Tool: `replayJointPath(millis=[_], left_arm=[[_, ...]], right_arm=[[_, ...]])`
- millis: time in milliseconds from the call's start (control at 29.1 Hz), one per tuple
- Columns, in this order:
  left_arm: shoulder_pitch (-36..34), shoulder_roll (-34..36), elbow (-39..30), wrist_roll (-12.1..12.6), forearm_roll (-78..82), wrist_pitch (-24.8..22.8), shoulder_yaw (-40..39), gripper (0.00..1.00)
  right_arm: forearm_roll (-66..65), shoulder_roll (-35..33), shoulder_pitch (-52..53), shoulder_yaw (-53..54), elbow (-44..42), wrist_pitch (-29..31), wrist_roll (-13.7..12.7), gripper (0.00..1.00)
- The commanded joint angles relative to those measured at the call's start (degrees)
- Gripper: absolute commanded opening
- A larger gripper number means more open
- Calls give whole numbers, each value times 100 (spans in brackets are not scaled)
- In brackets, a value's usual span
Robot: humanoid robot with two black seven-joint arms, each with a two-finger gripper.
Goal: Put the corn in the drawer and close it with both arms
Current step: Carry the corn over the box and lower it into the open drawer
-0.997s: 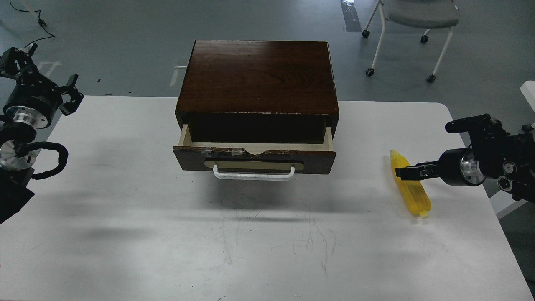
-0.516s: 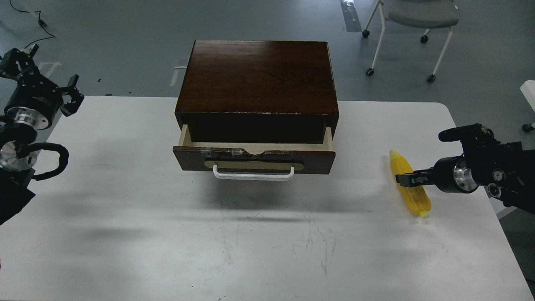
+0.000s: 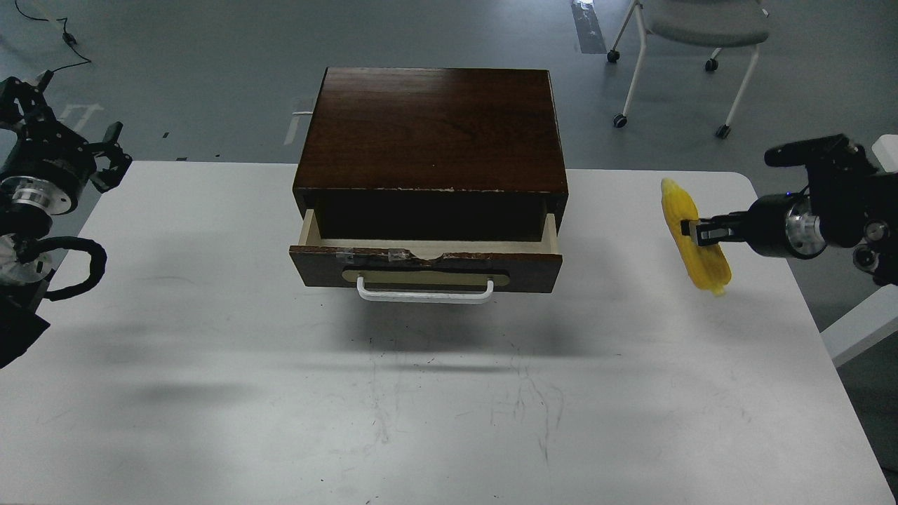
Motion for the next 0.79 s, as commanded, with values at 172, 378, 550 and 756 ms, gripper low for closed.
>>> replayJointPath(millis=[172,378,550,756], left_arm=[[-33,182,1,106,19,0,35,99],[-24,200,1,194,19,0,53,99],[-24,226,1,159,19,0,44,99],[-24,235,1,132,19,0,44,99]], right_arm=[[-1519,1156,1592,8,718,-3,9,0],[-2424,2203,1980,-71,1264,14,61,0],[-3400,2889,1972,-430,1220,14,290,0],[-3833,3303,1901,-730,1115,23,316,0]])
